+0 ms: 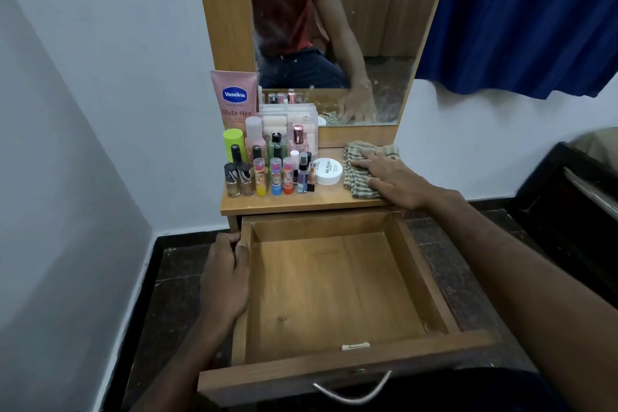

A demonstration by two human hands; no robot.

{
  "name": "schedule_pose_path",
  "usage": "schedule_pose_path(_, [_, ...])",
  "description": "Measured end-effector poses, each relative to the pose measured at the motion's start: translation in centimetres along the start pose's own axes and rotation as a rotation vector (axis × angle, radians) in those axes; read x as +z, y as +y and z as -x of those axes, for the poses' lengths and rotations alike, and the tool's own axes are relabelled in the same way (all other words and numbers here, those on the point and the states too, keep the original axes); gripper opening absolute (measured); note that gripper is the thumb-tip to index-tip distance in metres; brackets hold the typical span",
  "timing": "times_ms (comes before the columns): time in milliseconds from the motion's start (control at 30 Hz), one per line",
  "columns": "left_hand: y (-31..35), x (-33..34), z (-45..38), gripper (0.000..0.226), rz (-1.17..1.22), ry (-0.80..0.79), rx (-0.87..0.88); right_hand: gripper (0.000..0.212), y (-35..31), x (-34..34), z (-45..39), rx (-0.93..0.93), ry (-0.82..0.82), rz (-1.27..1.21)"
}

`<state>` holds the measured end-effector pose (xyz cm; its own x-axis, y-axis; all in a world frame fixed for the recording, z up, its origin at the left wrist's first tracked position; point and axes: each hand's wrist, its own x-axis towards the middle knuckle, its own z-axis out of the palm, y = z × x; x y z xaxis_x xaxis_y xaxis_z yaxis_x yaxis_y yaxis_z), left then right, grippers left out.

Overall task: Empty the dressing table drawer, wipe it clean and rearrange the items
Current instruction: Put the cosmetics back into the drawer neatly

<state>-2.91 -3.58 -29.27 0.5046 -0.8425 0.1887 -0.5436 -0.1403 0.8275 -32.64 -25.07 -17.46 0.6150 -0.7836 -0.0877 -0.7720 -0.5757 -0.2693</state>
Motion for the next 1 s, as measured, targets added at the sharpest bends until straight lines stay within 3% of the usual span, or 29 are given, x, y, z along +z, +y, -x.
schedule_pose_path(233, [0.1, -0.1, 0.1, 0.015, -0.007, 0.001, -0.001, 0.063, 1.8, -1.0, -0.7, -0.103, -0.05, 0.015])
schedule_pose_path(367, [0.3, -0.2, -0.1, 0.012, -0.027, -0.012, -0.004, 0.065, 1.1, -1.0, -0.5, -0.032, -0.036, 0.022])
schedule_pose_path(433, [0.4, -0.3, -0.3, 0.011, -0.054, -0.016, -0.007, 0.06, 0.1, -0.6, -0.5, 0.001, 0.069, 0.035])
schedule_pose_path(500, [0.6, -0.2, -0.7, 0.013, -0.056, -0.012, -0.026, 0.05, -1.3, 0.1, -0.8, -0.009, 0.301, 0.055])
schedule_pose_path(567, [0.8, -0.3, -1.1, 0.015, -0.027, -0.008, -0.073, 0.036, -3.1, 0.3, -1.7, -0.001, 0.516, -0.073])
schedule_pose_path(667, [1.3, -0.1, -1.6, 0.023, 0.009, 0.008, -0.135, 0.026, -5.8, -0.5, -4.0, 0.087, 0.641, -0.331])
schedule_pose_path(800, [1.8, 0.3, -1.4, 0.023, -0.058, 0.061, -0.121, 0.034, -7.2, -1.7, -7.0, 0.18, 0.533, -0.537])
schedule_pose_path(1000, [1.5, 0.3, -1.1, 0.018, -0.042, 0.068, -0.116, 0.037, -7.0, -0.7, -8.9, 0.112, 0.356, -0.669])
